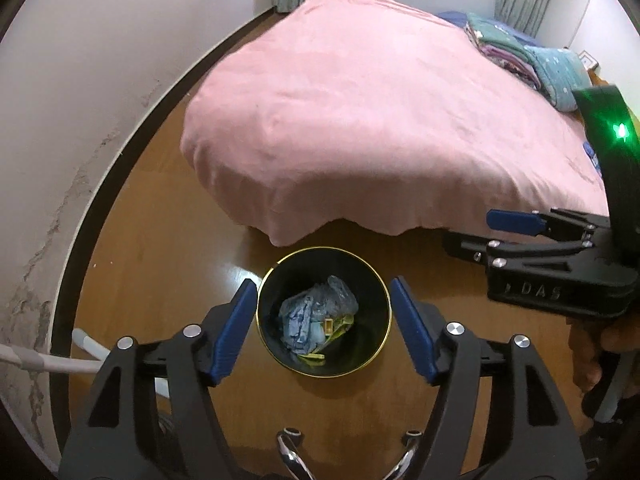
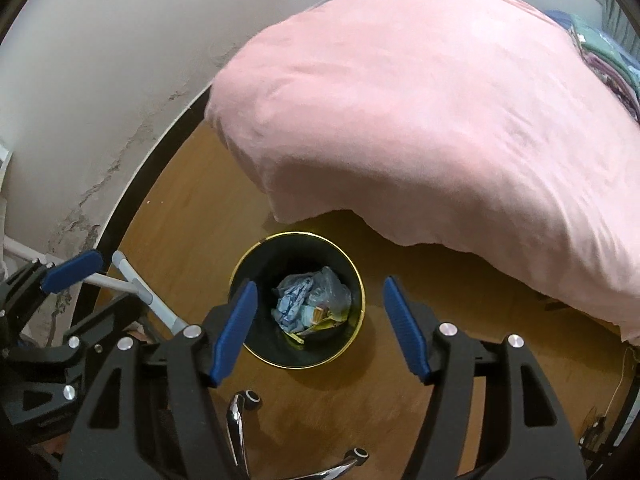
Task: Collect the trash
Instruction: 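Open both grippers over the bin to drop the box and cap, then grasp the red cup lid with the right gripper while the left grasps the tape roll, then carry the red lid and tape roll over the black bin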
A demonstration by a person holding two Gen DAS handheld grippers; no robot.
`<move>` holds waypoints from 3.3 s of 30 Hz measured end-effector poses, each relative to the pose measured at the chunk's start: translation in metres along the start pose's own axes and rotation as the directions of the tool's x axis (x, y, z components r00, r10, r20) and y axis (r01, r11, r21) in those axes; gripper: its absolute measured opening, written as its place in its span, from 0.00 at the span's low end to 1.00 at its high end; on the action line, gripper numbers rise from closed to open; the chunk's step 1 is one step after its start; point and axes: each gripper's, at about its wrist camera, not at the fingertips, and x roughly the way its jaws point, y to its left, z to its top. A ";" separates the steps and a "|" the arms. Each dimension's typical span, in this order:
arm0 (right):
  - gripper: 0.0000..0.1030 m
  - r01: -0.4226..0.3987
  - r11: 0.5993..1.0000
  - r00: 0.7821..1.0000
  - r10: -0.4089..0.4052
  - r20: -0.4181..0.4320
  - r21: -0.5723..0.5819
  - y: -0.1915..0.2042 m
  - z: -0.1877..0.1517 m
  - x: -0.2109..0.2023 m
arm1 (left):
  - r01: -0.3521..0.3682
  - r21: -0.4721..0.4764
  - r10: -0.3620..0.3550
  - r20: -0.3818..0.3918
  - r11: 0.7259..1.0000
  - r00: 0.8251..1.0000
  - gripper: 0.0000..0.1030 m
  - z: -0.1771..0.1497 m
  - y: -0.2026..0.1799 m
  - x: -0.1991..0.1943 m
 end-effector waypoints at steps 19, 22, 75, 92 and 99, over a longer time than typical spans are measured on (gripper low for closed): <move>0.87 -0.317 0.741 0.905 0.424 0.047 -0.592 0.371 0.013 -0.106 | -0.402 -0.547 0.543 0.117 0.734 0.832 0.93 -0.141 0.263 -0.297; 0.89 -0.350 0.627 0.882 0.470 -0.020 -0.696 0.462 -0.006 -0.108 | -0.418 -0.664 0.607 0.068 0.620 0.792 0.94 -0.197 0.320 -0.337; 0.74 -0.290 0.703 0.910 0.413 0.042 -0.649 0.423 -0.001 -0.110 | -0.430 -0.714 0.577 -0.045 0.553 0.816 0.48 -0.184 0.367 -0.322; 0.75 0.051 0.995 0.994 -0.042 0.105 -0.082 0.063 -0.046 -0.027 | -0.098 -0.049 0.106 0.214 0.994 0.971 0.48 -0.023 0.028 -0.129; 0.75 0.042 0.998 0.999 -0.043 -0.008 -0.050 0.030 -0.049 0.021 | -0.050 0.003 0.049 0.138 0.999 0.989 0.48 -0.022 0.017 -0.065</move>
